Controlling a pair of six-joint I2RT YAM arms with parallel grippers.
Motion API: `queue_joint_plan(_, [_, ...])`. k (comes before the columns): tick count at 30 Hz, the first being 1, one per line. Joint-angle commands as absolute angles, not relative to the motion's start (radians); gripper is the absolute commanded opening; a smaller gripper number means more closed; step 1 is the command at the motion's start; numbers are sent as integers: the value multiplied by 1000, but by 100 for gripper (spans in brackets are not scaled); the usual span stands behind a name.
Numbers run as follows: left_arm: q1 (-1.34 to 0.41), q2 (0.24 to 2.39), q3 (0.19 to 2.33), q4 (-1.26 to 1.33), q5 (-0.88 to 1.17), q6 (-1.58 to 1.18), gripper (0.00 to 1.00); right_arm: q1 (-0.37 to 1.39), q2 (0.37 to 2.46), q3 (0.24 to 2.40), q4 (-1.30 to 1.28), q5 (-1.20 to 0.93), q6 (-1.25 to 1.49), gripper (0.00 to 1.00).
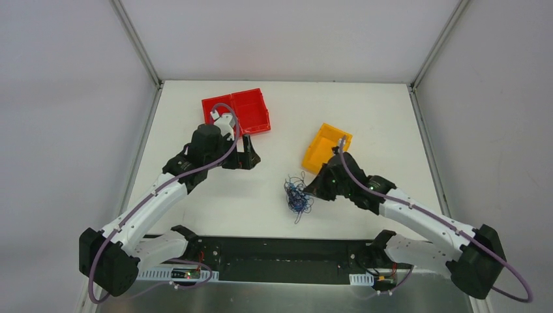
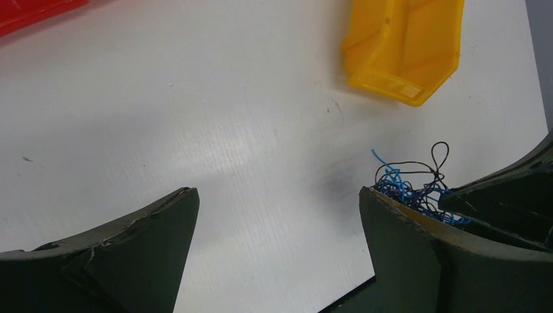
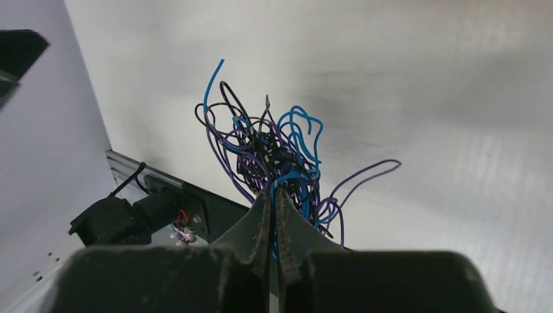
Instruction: Untangle the cables
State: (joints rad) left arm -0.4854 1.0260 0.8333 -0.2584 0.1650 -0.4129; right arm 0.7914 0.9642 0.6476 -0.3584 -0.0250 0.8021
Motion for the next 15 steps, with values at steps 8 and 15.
queue_joint_plan(8, [-494,1019,801,-189,204,-463,98,816,1231,901,-210,78,643,83])
queue_joint_plan(15, [-498,1087,767,-144,249,-513,98,760,1133,783,-206,146,570,81])
